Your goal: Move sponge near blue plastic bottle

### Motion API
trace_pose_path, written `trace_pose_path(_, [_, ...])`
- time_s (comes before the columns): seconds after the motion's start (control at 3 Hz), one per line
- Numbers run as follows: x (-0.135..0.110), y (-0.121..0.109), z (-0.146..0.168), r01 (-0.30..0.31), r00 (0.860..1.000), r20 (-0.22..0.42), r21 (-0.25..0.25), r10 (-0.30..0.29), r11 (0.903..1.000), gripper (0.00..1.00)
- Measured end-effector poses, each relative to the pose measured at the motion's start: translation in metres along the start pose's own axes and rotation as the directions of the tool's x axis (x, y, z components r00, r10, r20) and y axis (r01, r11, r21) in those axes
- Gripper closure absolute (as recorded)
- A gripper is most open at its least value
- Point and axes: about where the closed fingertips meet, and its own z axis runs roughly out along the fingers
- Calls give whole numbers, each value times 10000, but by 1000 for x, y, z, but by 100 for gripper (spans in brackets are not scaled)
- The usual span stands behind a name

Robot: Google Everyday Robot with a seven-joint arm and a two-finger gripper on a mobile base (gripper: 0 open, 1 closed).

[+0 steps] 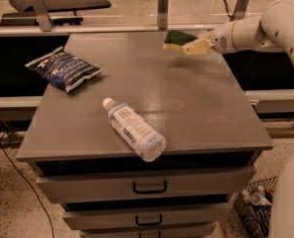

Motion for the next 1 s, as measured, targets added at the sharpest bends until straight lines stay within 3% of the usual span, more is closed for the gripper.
trace_pose_path(0.33, [-4,29,-28,312,9995,121,-365,-308,9988,100])
trace_pose_path(0.67, [3,65,-55,889,9957,-195,-936,-911,9916,100])
trace_pose_path(1.0, [22,106,-66,1661,9771,-1011,-1870,-1871,9682,100])
